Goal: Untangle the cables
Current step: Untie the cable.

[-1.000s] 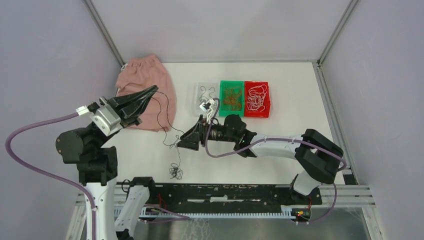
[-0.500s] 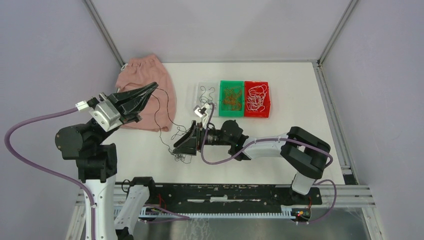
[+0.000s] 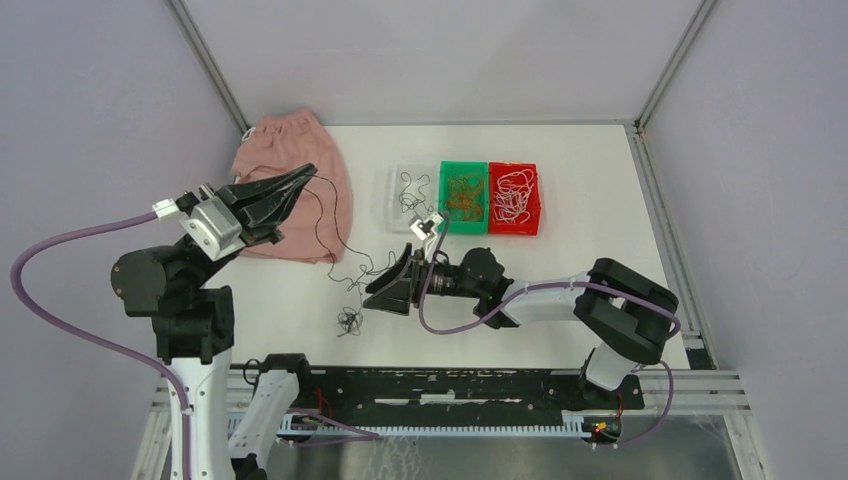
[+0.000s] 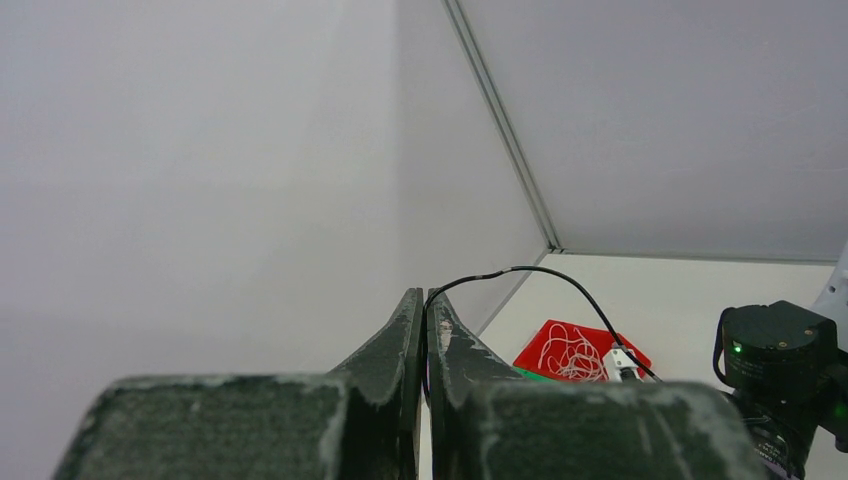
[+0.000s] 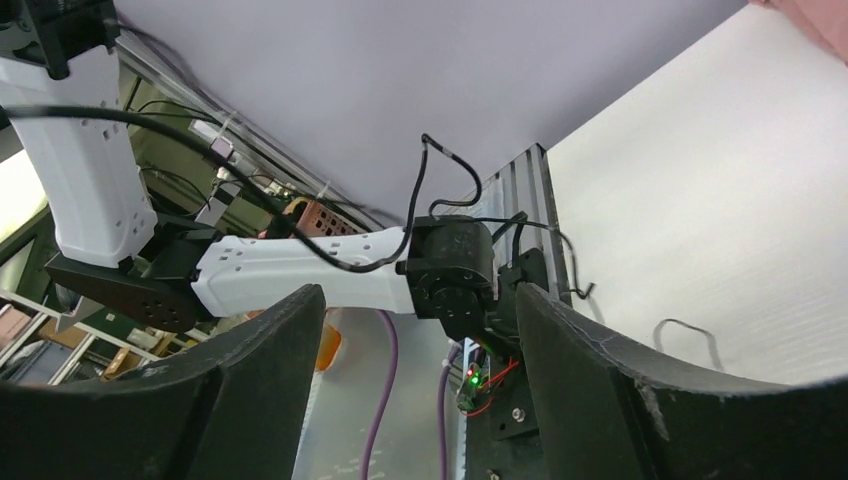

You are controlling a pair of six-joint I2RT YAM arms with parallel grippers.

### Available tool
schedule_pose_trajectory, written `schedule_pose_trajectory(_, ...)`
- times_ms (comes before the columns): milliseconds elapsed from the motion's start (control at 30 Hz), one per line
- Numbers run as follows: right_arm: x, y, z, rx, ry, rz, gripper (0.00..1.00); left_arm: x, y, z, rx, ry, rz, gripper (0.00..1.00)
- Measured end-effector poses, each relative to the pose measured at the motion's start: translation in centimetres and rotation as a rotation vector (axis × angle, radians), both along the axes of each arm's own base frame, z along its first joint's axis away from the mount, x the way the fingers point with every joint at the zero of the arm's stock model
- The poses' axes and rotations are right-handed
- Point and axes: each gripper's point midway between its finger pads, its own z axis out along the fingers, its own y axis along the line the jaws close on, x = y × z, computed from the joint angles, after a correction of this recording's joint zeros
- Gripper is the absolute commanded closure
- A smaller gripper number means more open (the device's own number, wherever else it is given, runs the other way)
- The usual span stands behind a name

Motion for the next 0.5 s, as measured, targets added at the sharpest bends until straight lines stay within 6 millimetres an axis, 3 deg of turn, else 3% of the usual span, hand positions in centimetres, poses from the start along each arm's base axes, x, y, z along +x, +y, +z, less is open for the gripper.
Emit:
schedule_pose_trajectory(200, -0.3, 0.2, 0.8, 0.035, -0.067, -0.009, 0.23, 0.2, 0.0, -0.1, 0.000, 0.005, 0.000, 0.91)
schedule_pose_trajectory(333, -0.9, 1.3, 0.3, 0.002, -0.132, -0.020, 0.25, 0.3, 0.0, 0.0, 0.000, 0.005, -0.001, 0.91)
schedule_pose_trajectory(500, -0.1, 2.4, -0.2, -0.057, -0.207, -0.084, 0.30, 0.0, 0.0, 0.5, 0.001, -0.003, -0.002, 0.91)
